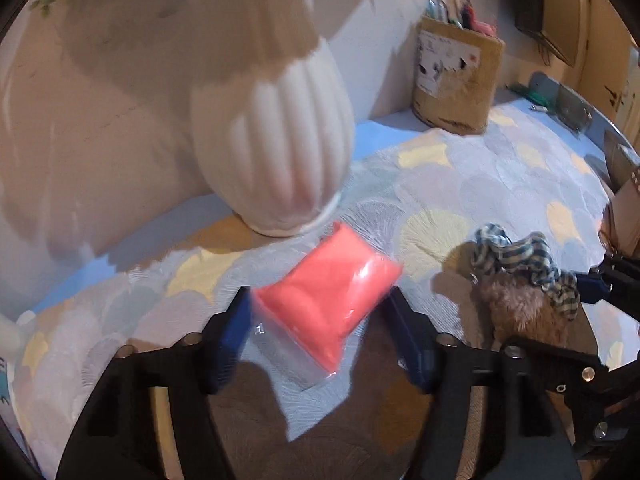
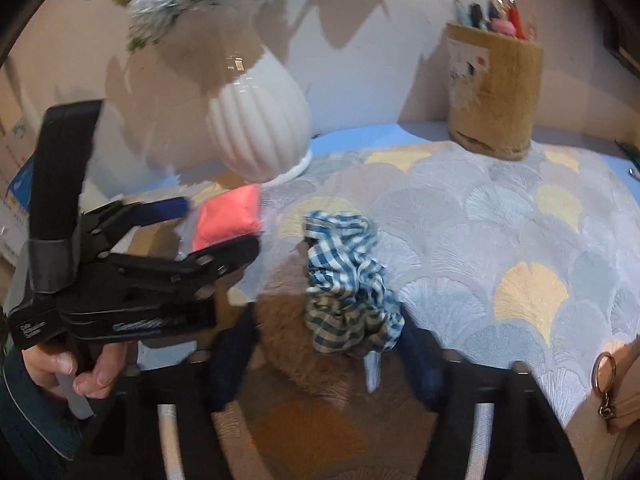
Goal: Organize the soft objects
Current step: 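Grasp the pink clay packet with the left gripper while the right grasps the hedgehog and scrunchie, then carry the pink packet and hedgehog with scrunchie over the glass tray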
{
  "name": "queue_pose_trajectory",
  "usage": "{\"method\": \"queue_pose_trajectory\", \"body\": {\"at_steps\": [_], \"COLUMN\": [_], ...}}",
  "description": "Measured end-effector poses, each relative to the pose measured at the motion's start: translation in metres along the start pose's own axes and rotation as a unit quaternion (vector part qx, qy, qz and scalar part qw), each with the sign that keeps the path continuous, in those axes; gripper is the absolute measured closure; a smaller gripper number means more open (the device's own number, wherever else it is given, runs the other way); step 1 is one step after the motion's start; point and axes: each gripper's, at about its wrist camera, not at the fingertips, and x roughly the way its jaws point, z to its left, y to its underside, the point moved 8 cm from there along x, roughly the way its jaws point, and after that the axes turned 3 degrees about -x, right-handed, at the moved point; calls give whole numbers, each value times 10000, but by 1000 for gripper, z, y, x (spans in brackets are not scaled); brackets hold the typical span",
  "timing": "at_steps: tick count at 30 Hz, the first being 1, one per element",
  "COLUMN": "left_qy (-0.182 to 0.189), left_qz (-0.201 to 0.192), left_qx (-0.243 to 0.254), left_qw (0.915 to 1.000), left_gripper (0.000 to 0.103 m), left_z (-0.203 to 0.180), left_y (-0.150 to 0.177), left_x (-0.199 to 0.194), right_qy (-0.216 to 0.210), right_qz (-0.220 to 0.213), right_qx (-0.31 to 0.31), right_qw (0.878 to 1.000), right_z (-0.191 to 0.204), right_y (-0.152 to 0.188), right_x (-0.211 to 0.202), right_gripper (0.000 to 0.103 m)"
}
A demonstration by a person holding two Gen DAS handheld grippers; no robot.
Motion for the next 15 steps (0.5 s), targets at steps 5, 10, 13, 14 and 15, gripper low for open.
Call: {"method": "queue_pose_trajectory", "body": {"at_steps": [5,10,13,14,15], "left_qy": [-139,-24,-21,-28,-23], "left_qz": [-148,-293,-283,-281,-289], "left_qx": [197,30,-113,-156,-195], "left_qw": [9996,9996,9995,9995,9994], "left_gripper": [51,51,51,51,51], "left_z": [-9,-13,-13,-14,-14], "left_y": [1,3,11,15,18], "left_x": [-7,-27,-48,-56,-62], "right_qy": [-61,-263,-227,-187,-197], "right_qz": [-95,-327,-480,-471,-354], "right_qx": [-27,-110,-116,-87,1], "right_qw": [9999,9991,9985,9987,9992], "right_z": [0,5,6,5,3], "right_y": [0,0,1,3,7], "right_x": [-3,-13,-23,-25,-27], "right_gripper": [51,51,51,51,51]}}
